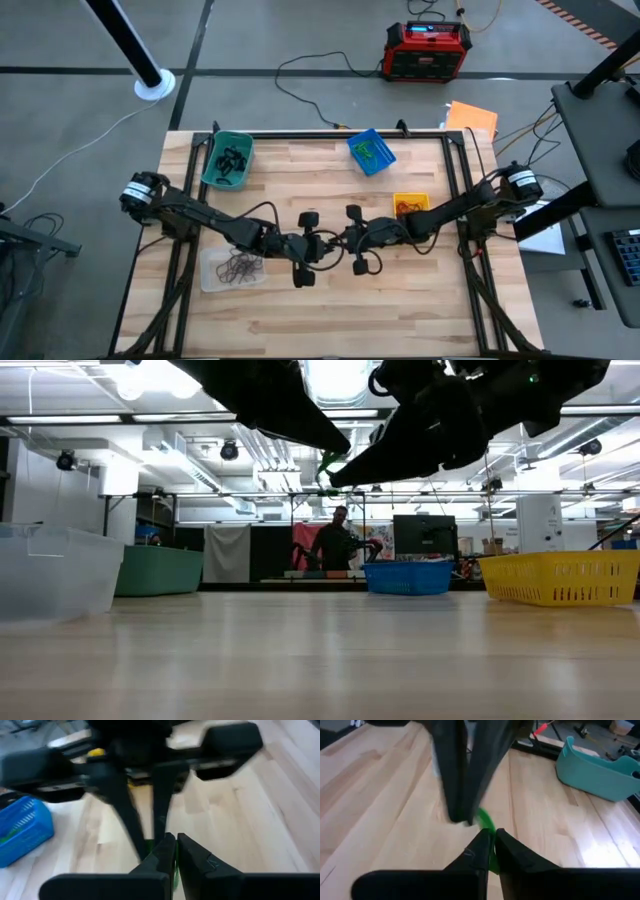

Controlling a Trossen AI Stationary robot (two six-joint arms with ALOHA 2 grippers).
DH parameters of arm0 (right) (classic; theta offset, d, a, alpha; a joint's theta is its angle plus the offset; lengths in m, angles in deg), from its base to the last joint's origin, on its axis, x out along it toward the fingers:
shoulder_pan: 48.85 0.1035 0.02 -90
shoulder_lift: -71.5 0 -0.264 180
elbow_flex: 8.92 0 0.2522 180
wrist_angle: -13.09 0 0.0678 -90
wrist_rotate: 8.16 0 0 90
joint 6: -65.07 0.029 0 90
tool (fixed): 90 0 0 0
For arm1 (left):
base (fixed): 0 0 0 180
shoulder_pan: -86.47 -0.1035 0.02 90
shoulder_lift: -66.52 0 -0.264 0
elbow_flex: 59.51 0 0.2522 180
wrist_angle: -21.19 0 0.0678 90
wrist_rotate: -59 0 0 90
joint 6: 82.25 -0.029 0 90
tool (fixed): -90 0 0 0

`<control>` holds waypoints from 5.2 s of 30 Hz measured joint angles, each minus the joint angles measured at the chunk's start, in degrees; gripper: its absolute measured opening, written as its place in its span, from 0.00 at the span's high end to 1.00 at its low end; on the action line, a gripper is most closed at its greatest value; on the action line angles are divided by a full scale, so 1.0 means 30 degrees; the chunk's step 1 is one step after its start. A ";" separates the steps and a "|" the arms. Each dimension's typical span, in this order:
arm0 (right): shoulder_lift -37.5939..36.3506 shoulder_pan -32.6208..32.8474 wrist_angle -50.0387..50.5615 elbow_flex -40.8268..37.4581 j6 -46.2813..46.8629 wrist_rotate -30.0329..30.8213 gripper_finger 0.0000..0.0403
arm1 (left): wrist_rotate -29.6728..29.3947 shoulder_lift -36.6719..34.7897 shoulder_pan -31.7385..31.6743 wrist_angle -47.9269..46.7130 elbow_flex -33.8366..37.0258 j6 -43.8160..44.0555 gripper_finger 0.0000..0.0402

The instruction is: Sort rubber bands into baskets

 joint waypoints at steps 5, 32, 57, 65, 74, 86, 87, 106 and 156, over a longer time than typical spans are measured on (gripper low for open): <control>-0.0170 -0.0007 0.0989 -0.0014 0.0189 0.0000 0.98 | -0.1040 -0.0002 -0.0014 -0.0198 0.0000 0.0531 0.96; -0.1463 -1.6076 1.5752 0.5852 -0.0048 -0.0590 0.97 | -0.8225 -0.1572 -0.0182 -0.3160 -0.0146 -0.0750 0.56; -0.0626 -1.6465 1.3622 0.5746 0.3323 -0.5882 0.59 | 0.0361 -0.2825 -0.1707 -0.0320 0.1679 -0.1536 0.56; -0.6357 -1.3038 0.8698 0.0396 0.2058 -0.5902 0.60 | 0.1208 -1.0161 -0.2061 0.2552 0.7016 -0.2708 0.56; -1.3341 -1.1992 0.5585 -0.5464 0.1705 -0.6224 0.68 | 0.1068 -1.9751 -0.2673 0.3907 1.2895 -0.2577 0.56; -2.0989 -1.1999 0.4944 -1.0412 0.2197 -0.8025 0.73 | 0.1046 -2.9353 -0.2774 0.2561 1.7014 -0.1426 0.56; -2.1547 -1.1999 0.4946 -1.0753 0.2198 -0.8031 0.74 | 0.1037 -3.0031 -0.2772 0.1975 1.7067 -0.1347 0.56; -2.9452 -1.1956 0.5136 -1.4396 0.2365 -1.1928 0.85 | 0.0127 -3.1729 -0.2856 0.3407 2.0049 -0.0564 0.56; -2.8866 -1.1956 0.6405 -1.4433 0.5192 -1.1846 0.89 | -0.0777 -2.9470 -0.2856 0.2845 2.0036 0.3818 0.56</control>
